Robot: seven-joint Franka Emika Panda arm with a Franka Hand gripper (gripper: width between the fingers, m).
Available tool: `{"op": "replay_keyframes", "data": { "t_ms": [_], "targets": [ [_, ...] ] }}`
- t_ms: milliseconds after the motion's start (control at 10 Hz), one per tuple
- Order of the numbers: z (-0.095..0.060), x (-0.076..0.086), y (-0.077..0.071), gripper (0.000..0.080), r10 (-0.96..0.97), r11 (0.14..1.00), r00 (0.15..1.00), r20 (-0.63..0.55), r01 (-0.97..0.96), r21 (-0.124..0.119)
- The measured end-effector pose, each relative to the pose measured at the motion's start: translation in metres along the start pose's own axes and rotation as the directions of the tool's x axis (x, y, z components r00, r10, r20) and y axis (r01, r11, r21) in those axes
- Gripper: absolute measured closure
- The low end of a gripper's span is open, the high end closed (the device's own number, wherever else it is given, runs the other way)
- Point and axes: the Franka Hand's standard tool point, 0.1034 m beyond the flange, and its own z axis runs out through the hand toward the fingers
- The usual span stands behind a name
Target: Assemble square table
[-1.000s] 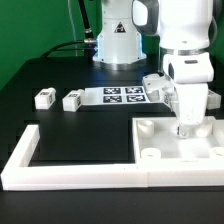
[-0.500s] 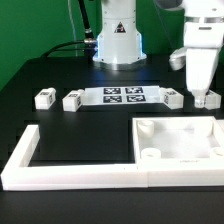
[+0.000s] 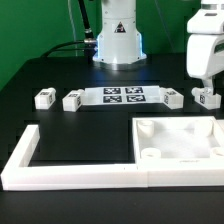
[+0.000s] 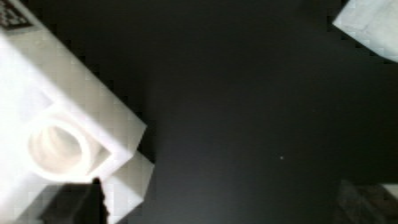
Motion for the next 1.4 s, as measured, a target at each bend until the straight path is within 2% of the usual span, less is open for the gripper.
{"op": "replay_keyframes", "data": {
  "t_ms": [100, 200, 300, 400, 500, 700, 800, 1000, 1200, 1300, 1400],
  "targets": [
    [0.001, 0.000, -0.003, 0.0151, 0.046, 0.999, 0.999, 0.001, -0.046, 0.004],
    [0.004, 0.003, -0.019, 0.0151, 0.183, 0.983, 0.983, 0.009, -0.183, 0.014],
    [0.007, 0.004, -0.039, 0.0151, 0.217, 0.976, 0.976, 0.024, -0.217, 0.019],
    [0.011, 0.002, -0.051, 0.0151, 0.223, 0.974, 0.973, 0.059, -0.224, 0.019],
    [0.010, 0.002, -0.046, 0.0151, 0.206, 0.978, 0.977, 0.052, -0.208, 0.019],
    [0.012, -0.008, -0.049, 0.0151, 0.208, 0.977, 0.963, 0.170, -0.214, 0.014],
    [0.018, -0.020, -0.054, 0.0151, 0.243, 0.967, 0.924, 0.294, -0.256, 0.005],
    [0.031, -0.029, -0.057, 0.0151, 0.251, 0.957, 0.846, 0.471, -0.289, 0.009],
    [0.032, -0.030, -0.059, 0.0151, 0.236, 0.958, 0.799, 0.553, -0.288, 0.007],
    [0.030, -0.036, -0.060, 0.0151, 0.223, 0.958, 0.755, 0.617, -0.286, 0.004],
    [0.032, -0.042, -0.064, 0.0151, 0.239, 0.946, 0.671, 0.702, -0.323, -0.014]
  ]
}}
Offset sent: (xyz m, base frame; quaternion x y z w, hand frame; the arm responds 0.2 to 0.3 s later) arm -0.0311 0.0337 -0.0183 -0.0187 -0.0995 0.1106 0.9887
